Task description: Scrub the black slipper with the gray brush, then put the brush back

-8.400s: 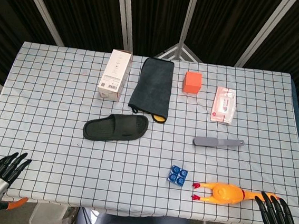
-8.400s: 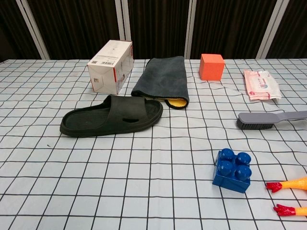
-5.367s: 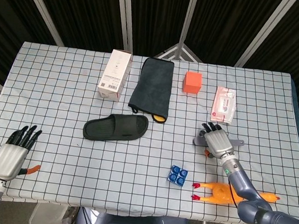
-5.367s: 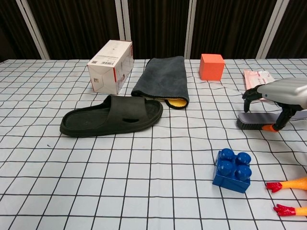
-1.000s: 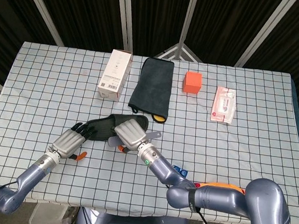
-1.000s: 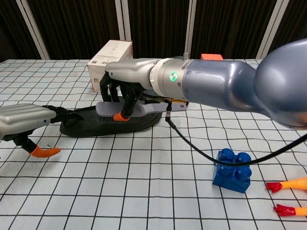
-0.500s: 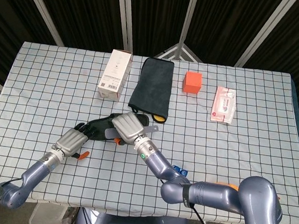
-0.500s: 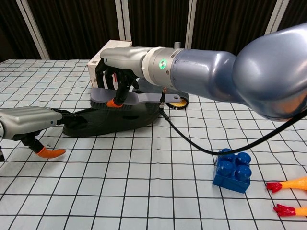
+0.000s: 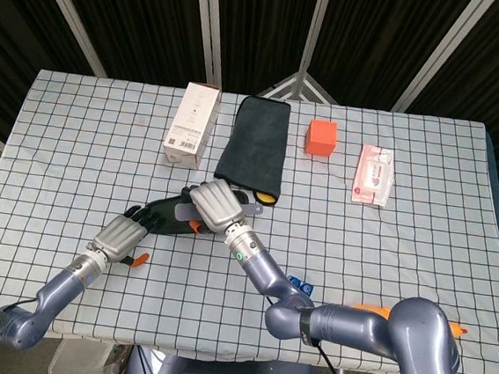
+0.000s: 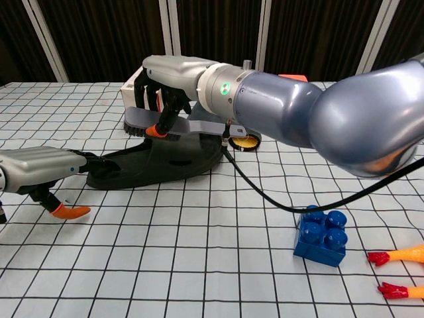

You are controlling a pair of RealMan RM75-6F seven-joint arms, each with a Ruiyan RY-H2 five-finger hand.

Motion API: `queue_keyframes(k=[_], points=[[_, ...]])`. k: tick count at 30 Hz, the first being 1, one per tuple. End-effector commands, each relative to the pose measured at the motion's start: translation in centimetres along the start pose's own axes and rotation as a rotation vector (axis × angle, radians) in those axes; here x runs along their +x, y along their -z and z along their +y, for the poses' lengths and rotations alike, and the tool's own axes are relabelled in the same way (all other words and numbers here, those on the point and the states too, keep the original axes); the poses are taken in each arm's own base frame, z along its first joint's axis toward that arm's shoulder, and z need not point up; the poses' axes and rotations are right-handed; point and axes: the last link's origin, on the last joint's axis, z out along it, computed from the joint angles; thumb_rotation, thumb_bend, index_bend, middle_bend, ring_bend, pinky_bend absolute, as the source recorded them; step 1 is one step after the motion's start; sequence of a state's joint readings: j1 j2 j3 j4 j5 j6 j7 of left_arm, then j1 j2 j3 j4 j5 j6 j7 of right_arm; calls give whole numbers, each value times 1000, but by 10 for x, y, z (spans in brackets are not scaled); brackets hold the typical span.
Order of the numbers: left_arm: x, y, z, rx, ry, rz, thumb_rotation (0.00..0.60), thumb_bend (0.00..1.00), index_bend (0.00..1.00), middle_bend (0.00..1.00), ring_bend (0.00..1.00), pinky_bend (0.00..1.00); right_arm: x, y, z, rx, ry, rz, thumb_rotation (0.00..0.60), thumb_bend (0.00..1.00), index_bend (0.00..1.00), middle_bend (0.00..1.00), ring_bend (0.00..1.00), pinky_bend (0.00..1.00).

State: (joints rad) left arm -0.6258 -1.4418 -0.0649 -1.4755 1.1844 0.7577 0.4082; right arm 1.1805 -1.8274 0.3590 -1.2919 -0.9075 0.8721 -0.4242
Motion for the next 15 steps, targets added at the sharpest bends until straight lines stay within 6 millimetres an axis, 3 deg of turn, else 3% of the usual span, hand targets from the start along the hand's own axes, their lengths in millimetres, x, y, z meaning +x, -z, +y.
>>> queue_keyframes(k=[1,15], points=[[2,-1,-1,5,-5,-3,452,524,0,54,17,45,-9,-1,6,-20,7,6,600,657,823,611,566,643],[0,-3,-1,19,-10,-20,450,524,0,53,17,45,-36,-5,20,-53,79,-21,600,657,823,612,566,643]])
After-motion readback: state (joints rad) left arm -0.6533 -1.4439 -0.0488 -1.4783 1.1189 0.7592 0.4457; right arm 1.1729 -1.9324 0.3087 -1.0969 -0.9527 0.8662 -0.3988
